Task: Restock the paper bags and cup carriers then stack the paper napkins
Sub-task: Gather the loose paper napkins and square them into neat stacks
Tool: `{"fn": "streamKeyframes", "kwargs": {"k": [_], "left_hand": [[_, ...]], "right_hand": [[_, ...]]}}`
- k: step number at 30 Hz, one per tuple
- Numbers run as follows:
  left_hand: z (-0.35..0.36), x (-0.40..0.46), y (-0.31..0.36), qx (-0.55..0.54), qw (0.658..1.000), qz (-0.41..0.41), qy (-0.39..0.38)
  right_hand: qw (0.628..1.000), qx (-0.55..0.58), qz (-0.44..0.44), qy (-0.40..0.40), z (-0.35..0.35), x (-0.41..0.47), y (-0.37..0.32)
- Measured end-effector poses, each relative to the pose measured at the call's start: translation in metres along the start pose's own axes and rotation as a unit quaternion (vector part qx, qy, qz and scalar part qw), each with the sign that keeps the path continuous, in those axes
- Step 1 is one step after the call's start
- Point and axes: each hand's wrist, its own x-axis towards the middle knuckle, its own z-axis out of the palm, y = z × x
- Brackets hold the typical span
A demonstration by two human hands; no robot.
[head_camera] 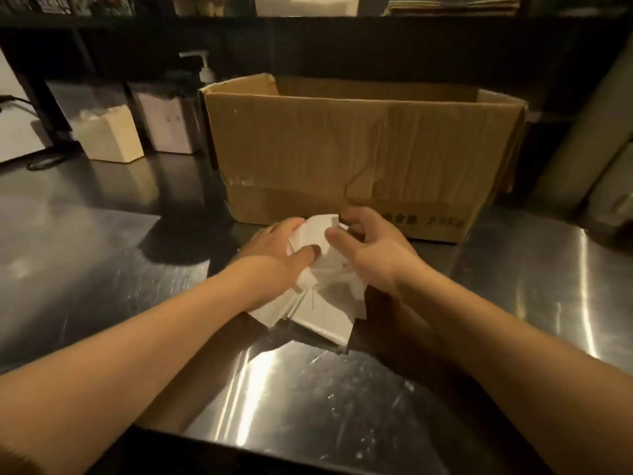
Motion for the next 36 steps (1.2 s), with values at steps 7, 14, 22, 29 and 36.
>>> {"fn": "streamKeyframes", "kwargs": {"k": [7,14,22,29,36], "left_hand": [[0.011,-0.009,0.023,-0.043,0.997,0.030,-0.056],[0.011,0.009,0.042,-0.086,0.995,0.021,-0.042],[0.006,0.008,0.029,-0.224,0.968,0.113,0.026],[0.003,-0.001,0.041,-0.412,0.899,0.147,0.008],[-0.001,-0.007,0.049,-0.467,0.877,0.113,-0.019]], "right_hand": [[0.981,0.106,0.159,0.041,-0.016,-0.014,-0.007],[0.974,0.050,0.217,0.038,-0.020,-0.011,-0.029],[0.970,0.214,0.056,0.099,-0.025,-0.018,-0.009],[0.931,0.359,-0.012,0.055,-0.038,-0.024,-0.012],[0.959,0.278,-0.051,0.025,-0.035,-0.027,-0.012]]}}
